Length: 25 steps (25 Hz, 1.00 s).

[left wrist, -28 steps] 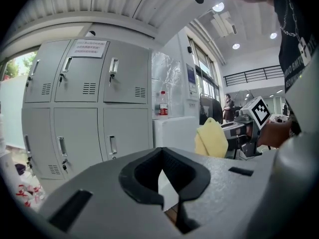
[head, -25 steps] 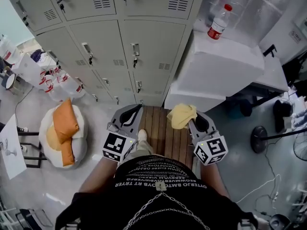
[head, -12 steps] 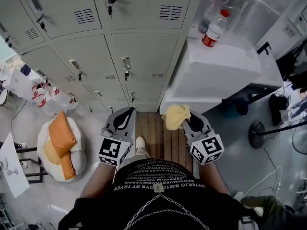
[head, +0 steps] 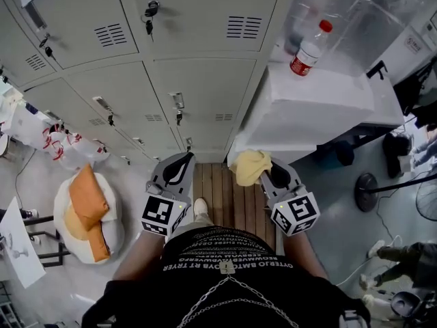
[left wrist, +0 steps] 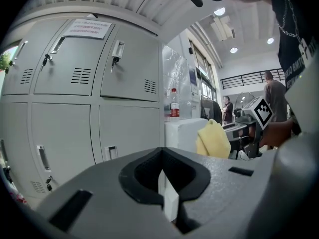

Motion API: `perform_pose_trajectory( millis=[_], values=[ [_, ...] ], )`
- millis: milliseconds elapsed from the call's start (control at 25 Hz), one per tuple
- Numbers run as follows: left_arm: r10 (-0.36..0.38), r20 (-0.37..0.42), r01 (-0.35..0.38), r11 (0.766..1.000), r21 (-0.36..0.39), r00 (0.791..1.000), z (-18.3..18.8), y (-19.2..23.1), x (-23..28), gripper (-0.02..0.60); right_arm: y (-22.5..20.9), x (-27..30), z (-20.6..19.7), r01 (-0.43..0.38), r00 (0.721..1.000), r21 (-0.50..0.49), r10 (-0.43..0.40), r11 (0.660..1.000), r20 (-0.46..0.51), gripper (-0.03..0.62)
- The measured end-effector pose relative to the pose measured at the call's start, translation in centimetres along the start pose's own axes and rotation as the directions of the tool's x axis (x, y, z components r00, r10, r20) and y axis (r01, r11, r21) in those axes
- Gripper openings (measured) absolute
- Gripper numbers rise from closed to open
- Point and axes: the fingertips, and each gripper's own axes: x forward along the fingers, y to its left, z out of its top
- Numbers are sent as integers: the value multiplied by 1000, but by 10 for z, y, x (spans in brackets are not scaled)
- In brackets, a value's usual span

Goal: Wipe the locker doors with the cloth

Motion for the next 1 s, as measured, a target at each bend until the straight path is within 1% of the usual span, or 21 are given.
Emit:
perform_pose_trajectory(
  millis=[200,480,640,800,1000],
  values=[
    [-39,2,39,999,-5,999,6,12,14,5,-8,14,9,25,1000,-5,-25,1000,1,64],
    [-46,17,46,999,17,999,16,43,26,5,-6,46,28,26,1000,-28,-26,999,12,64],
    [-45,25,44,999,18,999,20,65,30,5,-2,66,42,15,1000,-45,-14,999,20,64],
    [-44,48,44,999,16,998,26,87,34,5,-2,86,57,25,999,-48,-22,999,46,64],
    [-57,50,56,998,22,997,26,103,39,5,1,105,71,24,998,-52,-21,998,66,64]
  ],
)
